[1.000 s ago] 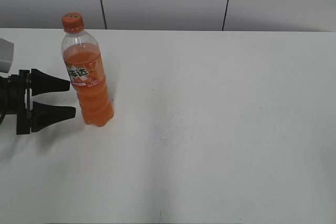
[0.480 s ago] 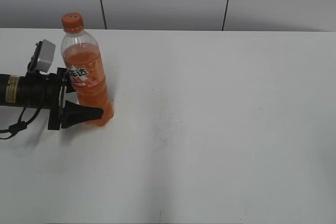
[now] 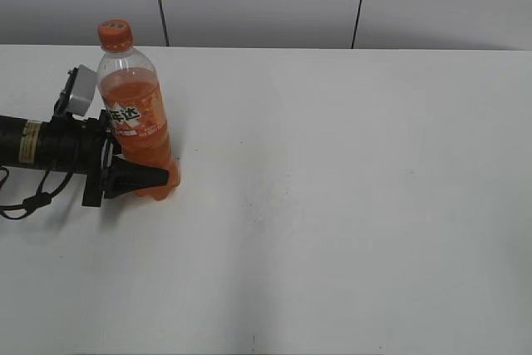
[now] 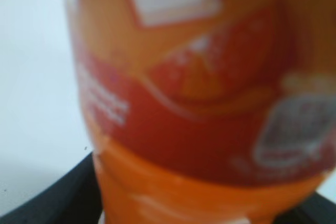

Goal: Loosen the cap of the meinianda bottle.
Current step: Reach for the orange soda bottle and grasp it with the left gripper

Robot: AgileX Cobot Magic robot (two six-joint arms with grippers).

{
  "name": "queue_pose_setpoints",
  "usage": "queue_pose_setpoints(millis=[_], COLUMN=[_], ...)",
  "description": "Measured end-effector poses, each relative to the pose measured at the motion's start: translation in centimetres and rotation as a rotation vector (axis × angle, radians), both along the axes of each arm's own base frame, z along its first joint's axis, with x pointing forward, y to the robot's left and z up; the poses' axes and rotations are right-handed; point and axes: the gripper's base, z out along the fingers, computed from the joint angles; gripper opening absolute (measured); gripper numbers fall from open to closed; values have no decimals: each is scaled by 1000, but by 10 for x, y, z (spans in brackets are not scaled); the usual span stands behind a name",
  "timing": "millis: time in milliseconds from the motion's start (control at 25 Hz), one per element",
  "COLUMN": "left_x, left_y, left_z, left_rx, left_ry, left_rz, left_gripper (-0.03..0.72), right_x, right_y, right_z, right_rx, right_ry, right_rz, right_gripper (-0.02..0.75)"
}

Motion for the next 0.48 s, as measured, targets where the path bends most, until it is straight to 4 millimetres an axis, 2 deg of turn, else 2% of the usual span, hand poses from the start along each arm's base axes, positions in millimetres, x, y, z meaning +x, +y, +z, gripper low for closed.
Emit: queue_pose_setpoints(millis=[160, 480], left_x=[1, 1], left_y=[-2, -8], left_z=[-1, -1], left_rx=[-4, -6], left_ry=[0, 16], left_rz=[-7, -4], left_gripper=[433, 432], right_x=[0, 0], right_y=[0, 0], right_z=[0, 0], right_rx=[0, 0], right_ry=[0, 0], right_rz=[0, 0], right_gripper=[460, 460])
